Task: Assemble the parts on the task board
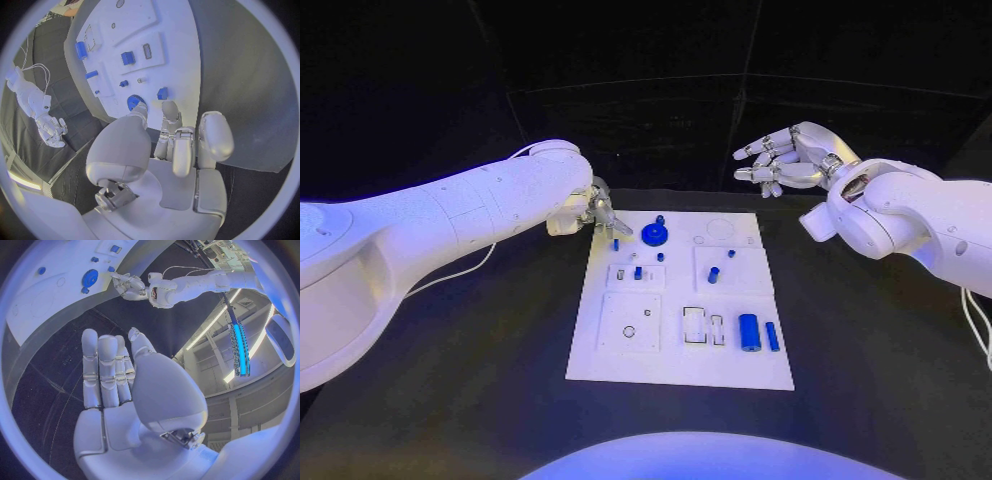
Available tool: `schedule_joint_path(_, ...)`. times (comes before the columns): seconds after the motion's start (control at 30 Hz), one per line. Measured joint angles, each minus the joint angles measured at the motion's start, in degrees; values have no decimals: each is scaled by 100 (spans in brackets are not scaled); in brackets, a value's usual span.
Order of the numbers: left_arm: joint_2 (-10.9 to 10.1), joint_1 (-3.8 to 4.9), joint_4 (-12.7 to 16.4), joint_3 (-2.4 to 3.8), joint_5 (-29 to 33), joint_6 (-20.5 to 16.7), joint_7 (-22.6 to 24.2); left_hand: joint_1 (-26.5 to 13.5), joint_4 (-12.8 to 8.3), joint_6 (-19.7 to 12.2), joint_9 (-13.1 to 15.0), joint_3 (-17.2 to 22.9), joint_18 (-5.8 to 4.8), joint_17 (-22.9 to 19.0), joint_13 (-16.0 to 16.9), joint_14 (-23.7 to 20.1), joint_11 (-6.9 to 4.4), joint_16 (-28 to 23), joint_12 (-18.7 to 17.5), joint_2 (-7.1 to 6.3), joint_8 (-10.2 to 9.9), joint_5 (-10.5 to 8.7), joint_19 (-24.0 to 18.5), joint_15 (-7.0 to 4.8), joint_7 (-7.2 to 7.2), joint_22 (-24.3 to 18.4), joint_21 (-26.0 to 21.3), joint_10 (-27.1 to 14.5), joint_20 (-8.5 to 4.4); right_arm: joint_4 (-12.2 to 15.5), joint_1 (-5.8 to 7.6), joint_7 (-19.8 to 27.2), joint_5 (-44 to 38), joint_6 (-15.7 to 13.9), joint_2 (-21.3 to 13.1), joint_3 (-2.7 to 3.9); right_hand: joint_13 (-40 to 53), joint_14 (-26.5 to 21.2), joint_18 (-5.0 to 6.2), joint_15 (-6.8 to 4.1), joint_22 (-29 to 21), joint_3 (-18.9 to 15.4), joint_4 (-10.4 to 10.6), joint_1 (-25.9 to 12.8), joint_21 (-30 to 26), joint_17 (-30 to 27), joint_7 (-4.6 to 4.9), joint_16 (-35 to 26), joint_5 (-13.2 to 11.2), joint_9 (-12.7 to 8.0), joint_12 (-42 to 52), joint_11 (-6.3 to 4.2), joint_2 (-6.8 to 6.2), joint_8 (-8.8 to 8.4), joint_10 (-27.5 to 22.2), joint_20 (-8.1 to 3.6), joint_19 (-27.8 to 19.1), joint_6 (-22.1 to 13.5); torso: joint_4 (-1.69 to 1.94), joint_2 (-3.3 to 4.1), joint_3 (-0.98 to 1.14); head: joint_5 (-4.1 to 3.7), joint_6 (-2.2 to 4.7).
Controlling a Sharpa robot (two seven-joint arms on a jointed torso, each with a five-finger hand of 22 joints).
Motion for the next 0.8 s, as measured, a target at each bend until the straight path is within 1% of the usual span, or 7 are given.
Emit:
schedule_joint_path(0.03, 7, -3, -8, 0, 0, 13, 0, 0, -6, 9, -6, -6, 0, 0, 0, 0, -11, 0, 0, 0, 0, 0, 0, 0, -9, 7, 0, 11, 0, -1, 0, 0, 0, 0, 1, 0, 0, 0, 0, 0, 0, 0, 0, 0, 0, 0, 0, 0, 0, 0, 0, 0, 0, 0, 0, 0, 0, 0, 1, 0, 0, -1, -1)
schedule_joint_path(0.1, 19, -11, -28, 1, -2, 41, 0, 56, -7, 22, -7, -38, 0, 0, -3, 0, -20, 0, 0, 56, 0, 0, 0, 0, -22, 16, 0, 21, 0, -2, 0, 0, 0, 1, 2, 0, 0, 0, 0, 0, 0, 0, 0, 0, 0, 0, 0, 0, 0, 0, 0, 0, 0, 0, 0, 0, 0, 0, 1, -2, 0, -1, -5)
schedule_joint_path(0.2, 38, -26, -61, 1, -19, 87, 0, 136, -22, 50, -19, -54, 0, 0, -15, 0, -20, 0, 0, 84, 0, 0, 0, 0, -8, 25, 20, 21, 0, -2, 0, 1, 0, 2, 3, 0, 0, 0, 0, 0, 0, 0, 0, 0, 0, 0, 0, 0, 0, 0, 0, 0, 0, 0, 0, 0, 0, 0, 2, -3, 2, 5, -9)
schedule_joint_path(0.6, 80, -60, -169, 1, -138, 192, 1, 244, -54, 71, -35, -86, 0, 0, -32, 0, -20, 0, 0, 118, 0, 0, 0, 0, -29, 40, 20, 20, 0, 2, 0, 3, 0, 5, 4, 0, 1, 0, 0, 0, 0, 0, 0, 0, 0, 0, 0, 0, 0, 0, 0, 0, 0, 0, 0, 0, 0, 0, 8, -3, 2, 2, -10)
schedule_joint_path(0.73, 100, -67, -190, 1, -159, 207, 5, 287, -63, 71, -40, -95, 0, 0, -35, 0, -22, 0, 0, 161, 0, 0, 16, 0, -29, 52, 20, 22, -16, 1, 0, 4, 0, 6, 12, 0, 1, 0, 0, 0, 0, 0, 0, 0, 0, 0, 0, 0, 0, 0, 0, 0, 0, 0, 0, 0, 0, 0, 8, -3, 1, -1, -13)
schedule_joint_path(0.8, 112, -74, -205, 2, -166, 214, 7, 303, -69, 93, -41, -101, 0, 0, -38, 0, -41, 0, 0, 177, 0, 0, 15, 0, -14, 52, 20, 41, -16, 1, 0, 5, 0, 6, 16, 0, -4, 0, 0, 0, 1, 0, 0, 0, 0, 4, 0, 0, 25, 0, 0, 0, 0, 0, 0, 0, 0, 0, 8, -3, 0, -2, -18)
